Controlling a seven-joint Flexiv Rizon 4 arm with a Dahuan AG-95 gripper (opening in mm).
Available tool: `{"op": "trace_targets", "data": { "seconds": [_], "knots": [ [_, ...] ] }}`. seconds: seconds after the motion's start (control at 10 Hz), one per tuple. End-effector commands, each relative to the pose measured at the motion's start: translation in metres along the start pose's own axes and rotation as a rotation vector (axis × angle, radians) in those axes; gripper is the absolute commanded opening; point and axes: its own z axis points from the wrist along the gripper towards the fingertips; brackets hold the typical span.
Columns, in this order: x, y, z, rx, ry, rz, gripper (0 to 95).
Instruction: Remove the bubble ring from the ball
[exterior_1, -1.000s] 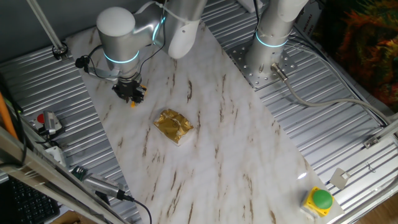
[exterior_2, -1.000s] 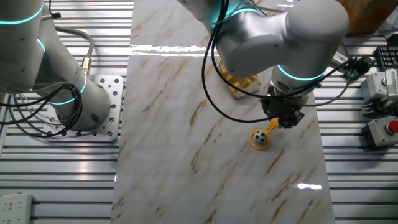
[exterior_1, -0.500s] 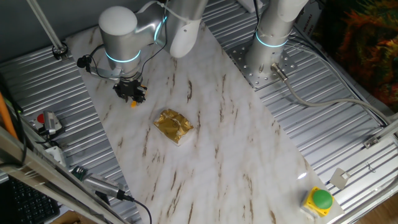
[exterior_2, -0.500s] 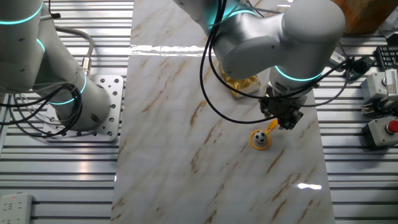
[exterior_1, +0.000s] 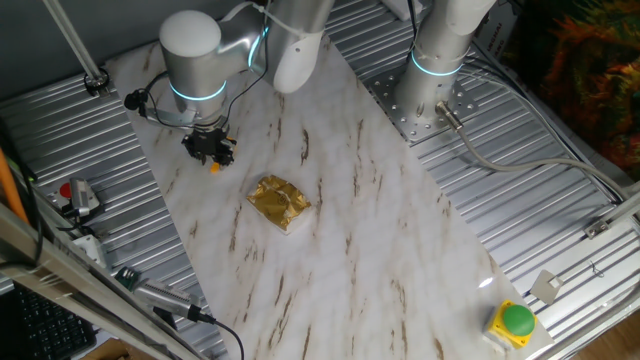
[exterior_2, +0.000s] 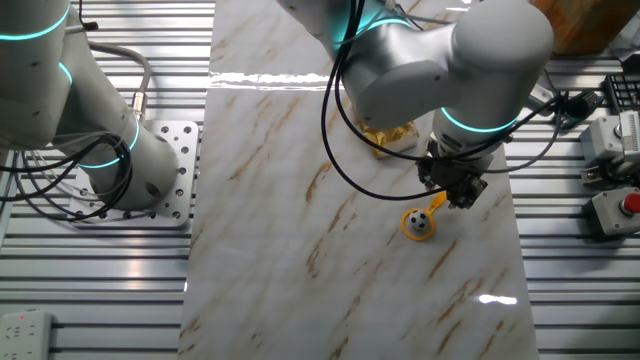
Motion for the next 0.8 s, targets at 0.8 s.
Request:
{"op": "trace_targets", "data": {
  "seconds": [0.8],
  "knots": [
    [-0.0007, 0.0004, 0.0036, -0.011, -0.009, 0.001, 38.0]
  ]
}}
